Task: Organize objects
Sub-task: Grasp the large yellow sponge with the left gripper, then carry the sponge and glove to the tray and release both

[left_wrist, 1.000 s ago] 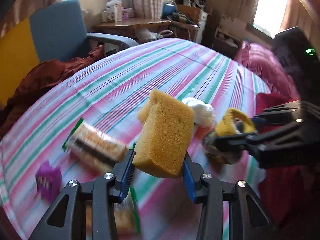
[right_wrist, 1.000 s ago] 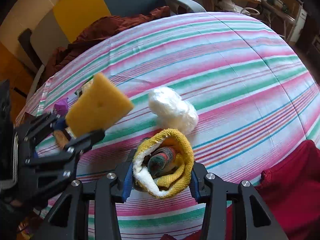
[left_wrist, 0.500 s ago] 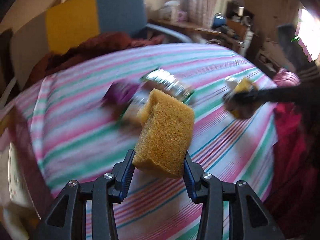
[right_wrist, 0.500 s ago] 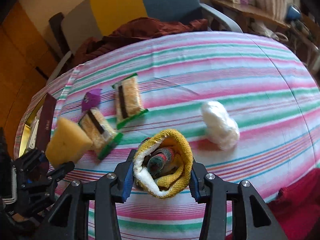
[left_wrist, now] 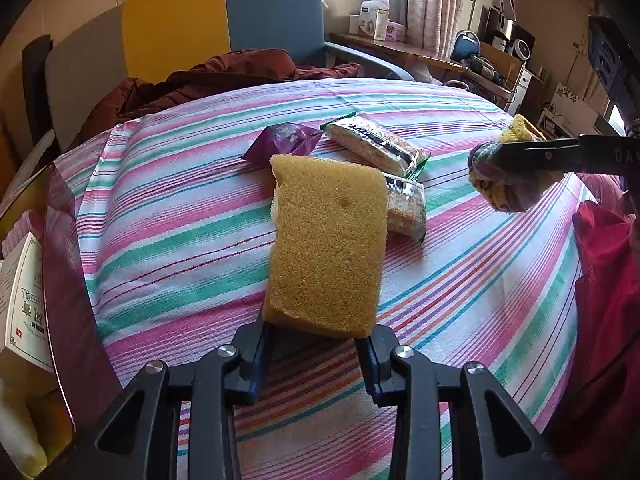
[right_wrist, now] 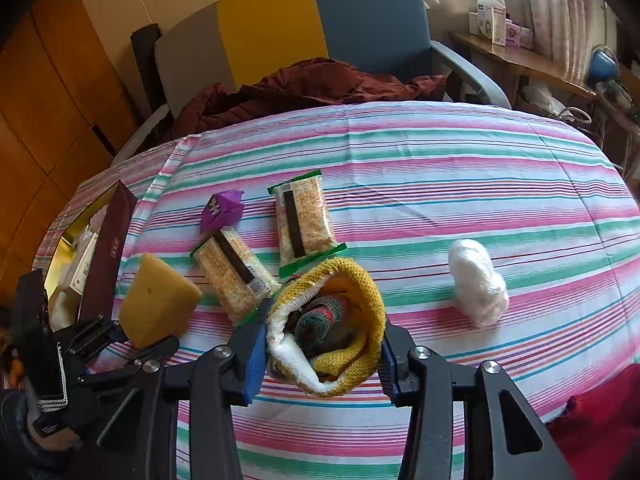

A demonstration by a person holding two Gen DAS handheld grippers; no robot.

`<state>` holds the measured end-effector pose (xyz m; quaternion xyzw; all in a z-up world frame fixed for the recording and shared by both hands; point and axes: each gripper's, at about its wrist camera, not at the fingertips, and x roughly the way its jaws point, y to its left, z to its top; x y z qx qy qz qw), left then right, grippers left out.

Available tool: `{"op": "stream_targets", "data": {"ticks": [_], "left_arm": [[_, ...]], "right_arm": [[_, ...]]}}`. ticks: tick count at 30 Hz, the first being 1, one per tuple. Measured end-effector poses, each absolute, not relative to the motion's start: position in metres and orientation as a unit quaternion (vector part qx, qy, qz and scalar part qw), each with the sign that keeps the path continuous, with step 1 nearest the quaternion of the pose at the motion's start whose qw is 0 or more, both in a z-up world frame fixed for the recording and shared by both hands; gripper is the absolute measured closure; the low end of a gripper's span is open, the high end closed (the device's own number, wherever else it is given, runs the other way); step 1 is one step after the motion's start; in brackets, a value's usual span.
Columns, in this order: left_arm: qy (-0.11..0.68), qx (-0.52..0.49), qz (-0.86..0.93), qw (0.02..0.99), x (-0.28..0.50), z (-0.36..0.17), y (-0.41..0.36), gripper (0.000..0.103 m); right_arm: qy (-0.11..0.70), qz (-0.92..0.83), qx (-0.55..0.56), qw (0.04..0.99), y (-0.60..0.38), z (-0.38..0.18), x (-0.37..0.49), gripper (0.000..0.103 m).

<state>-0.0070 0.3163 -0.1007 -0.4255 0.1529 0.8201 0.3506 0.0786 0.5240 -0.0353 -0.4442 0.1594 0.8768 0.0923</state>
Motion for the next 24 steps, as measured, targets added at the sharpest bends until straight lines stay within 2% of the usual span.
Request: {"op": "stream_targets", "data": {"ticks": [8,24], "left_arm": [[0.159,-0.422,0.826,0.338,-0.003,-0.096,0.308,0.067],[0.14,-0.341,0.868,0.333,0.024,-0.03,0.274,0.066]], "right_arm": [[0.163,0.885,-0.432,0.057,0.507,-0.032,0.076,0.056],[0.155,0.885,-0.439,0.022,0.475,-0.04,0.067,0.058]]}}
